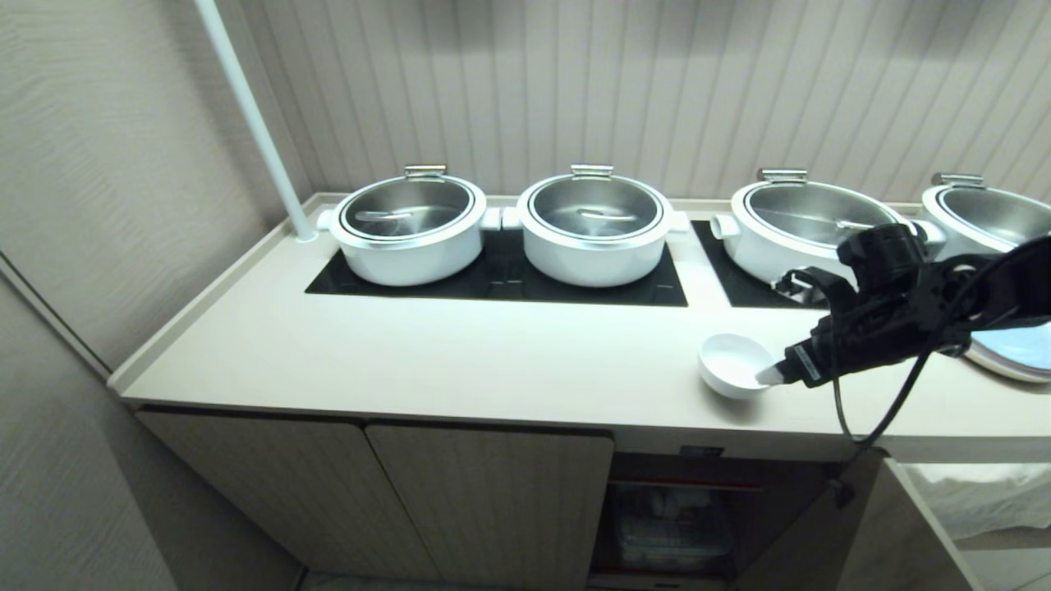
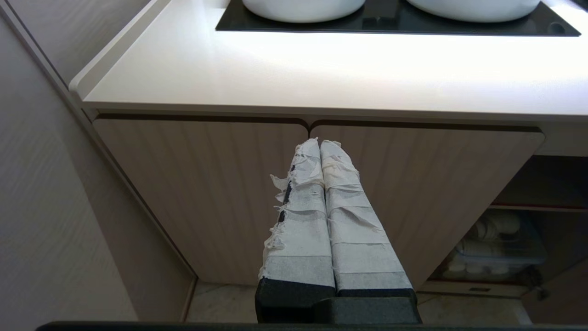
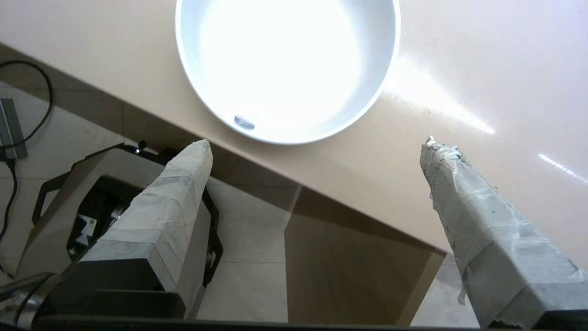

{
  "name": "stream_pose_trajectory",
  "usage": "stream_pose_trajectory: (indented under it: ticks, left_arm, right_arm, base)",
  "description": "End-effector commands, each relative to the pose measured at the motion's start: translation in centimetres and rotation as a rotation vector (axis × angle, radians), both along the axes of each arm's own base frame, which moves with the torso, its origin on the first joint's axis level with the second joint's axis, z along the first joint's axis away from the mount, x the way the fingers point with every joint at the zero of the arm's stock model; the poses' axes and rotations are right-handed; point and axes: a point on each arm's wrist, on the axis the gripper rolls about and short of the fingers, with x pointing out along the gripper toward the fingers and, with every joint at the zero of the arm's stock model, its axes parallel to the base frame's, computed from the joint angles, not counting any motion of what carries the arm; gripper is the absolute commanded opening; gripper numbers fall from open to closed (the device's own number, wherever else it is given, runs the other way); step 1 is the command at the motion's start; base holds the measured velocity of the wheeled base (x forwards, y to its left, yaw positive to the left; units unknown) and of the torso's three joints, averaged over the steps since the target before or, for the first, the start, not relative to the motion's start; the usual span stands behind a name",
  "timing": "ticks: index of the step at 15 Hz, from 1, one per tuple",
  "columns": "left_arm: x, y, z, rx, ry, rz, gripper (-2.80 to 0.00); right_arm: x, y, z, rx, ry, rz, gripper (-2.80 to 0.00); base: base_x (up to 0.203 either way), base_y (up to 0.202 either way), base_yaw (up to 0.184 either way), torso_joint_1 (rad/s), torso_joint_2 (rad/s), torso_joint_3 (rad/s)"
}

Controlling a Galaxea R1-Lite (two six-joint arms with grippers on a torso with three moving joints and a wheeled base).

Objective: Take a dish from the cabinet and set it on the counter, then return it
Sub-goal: Pick up the bowl from the table

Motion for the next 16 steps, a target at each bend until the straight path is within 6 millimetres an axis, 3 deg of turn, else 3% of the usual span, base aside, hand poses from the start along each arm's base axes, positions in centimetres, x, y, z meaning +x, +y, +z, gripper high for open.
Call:
stream_pose_trajectory:
  ticks: [1, 16]
  left_arm:
    - [0.0, 0.0, 0.0, 0.0, -0.001, 0.0, -2.8]
    - [0.0, 0.0, 0.0, 0.0, 0.001, 0.0, -2.8]
  right_arm:
    - [1.4, 0.1, -0.6, -0.001, 0.001, 0.002, 0.0]
    - [6.7, 0.0, -2.1, 0.022, -0.006, -0.057, 0.0]
  base:
    - [0.0, 0.0, 0.0, 0.0, 0.0, 0.0]
    - [0.0, 0.0, 0.0, 0.0, 0.0, 0.0]
